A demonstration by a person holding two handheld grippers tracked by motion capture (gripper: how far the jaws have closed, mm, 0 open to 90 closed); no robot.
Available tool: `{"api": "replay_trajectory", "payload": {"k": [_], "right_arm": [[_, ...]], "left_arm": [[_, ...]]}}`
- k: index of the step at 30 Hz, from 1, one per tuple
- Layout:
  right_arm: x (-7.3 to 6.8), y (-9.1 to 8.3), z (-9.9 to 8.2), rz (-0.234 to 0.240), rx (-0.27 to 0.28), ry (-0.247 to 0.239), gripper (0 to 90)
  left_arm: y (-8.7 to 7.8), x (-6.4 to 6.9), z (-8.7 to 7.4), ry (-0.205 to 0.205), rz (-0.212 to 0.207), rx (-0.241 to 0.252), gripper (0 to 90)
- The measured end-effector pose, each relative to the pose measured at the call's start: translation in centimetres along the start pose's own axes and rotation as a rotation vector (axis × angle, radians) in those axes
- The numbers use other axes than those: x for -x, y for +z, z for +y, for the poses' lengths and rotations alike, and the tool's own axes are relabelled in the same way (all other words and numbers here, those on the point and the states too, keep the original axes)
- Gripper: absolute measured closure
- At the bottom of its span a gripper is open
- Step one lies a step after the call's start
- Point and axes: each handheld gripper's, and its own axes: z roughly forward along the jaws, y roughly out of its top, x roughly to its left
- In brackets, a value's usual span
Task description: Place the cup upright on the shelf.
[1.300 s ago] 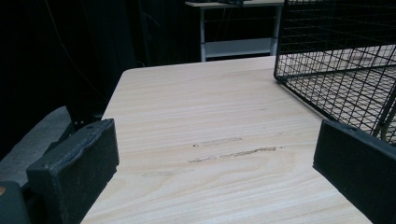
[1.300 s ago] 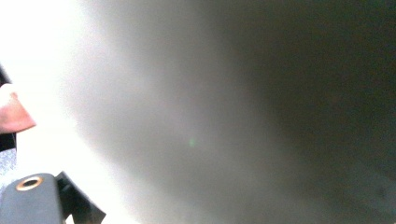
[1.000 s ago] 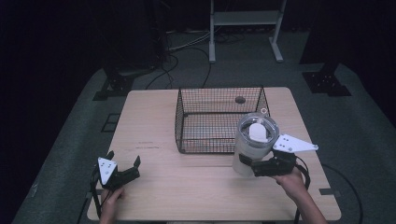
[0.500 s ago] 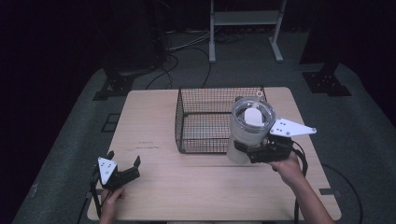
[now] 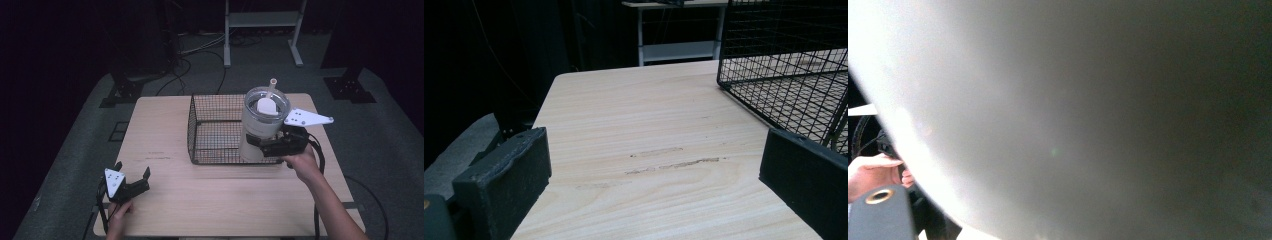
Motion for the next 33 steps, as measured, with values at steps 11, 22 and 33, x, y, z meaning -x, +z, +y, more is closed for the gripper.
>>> {"api": "replay_trajectory", "payload": {"k": [11,22,33], "right_arm": [[1.2,2.2,1.7,0.001,-0.009,-0.004,9.5],[2.1,4.9,2.6,0.003,-0.041,0.000,9.5],[3.1,8.3,4.0,0.008,-0.055,-0.011,9.5]], "left_arm": [[0.0,0.0,0.0,-0.004,-0.003,0.001,0.0],[0.0,-0.1,0.0,-0.006,-0.003,0.004,0.0],[0.0,-0.1,0.0,-0.009,-0.005,0.002,0.0]]}}
